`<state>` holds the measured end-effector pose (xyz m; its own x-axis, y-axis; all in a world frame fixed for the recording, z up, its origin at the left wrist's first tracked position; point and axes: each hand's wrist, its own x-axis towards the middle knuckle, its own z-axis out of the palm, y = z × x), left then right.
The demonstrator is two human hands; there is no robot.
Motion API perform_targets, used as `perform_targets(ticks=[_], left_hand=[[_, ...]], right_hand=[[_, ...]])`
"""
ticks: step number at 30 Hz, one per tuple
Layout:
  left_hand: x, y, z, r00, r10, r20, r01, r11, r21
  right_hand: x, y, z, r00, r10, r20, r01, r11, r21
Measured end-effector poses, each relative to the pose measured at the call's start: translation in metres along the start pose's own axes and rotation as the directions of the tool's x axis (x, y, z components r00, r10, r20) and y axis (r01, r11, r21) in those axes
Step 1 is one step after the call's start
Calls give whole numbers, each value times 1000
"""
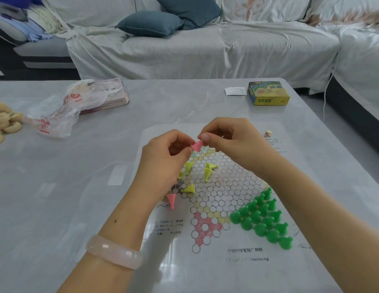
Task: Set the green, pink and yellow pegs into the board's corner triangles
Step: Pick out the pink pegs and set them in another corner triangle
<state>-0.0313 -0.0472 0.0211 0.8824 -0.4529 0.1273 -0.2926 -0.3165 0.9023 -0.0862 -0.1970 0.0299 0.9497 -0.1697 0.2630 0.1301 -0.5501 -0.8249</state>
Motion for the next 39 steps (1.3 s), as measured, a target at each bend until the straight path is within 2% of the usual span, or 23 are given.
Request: perform_targets(ticks=[3,6,8,12,17,23,33,39], left_hand=[[5,-9,-12,999,-3,52,-8,976,219],[7,-20,-22,992,-62,105,3,873,488],[7,-22,-25,979,-120,164,6,824,566],[5,-23,-20,948,-160,275,-42,794,606],[5,-29,-13,968,-121,218,-63,727,684],[6,-29,-12,980,-96,176,-63,686,725],[3,-30,-11,982,-84,172,-79,640,765],[4,-31,-12,984,-76,161,-71,661,747]], right_hand=[[1,4,-4,998,39,-58,-38,999,27],[2,9,-14,988,83,-131,-81,997,16],[3,13,-20,977,109,-183,-115,993,-23],[5,20,-30,954,133,-268,-165,981,-99],[5,34,-44,939,127,-320,-212,946,-246],[2,49,-44,958,130,-257,-241,853,-463],[4,56,-35,990,52,-127,-123,752,-648],[6,61,-30,992,16,-125,-98,719,-688]])
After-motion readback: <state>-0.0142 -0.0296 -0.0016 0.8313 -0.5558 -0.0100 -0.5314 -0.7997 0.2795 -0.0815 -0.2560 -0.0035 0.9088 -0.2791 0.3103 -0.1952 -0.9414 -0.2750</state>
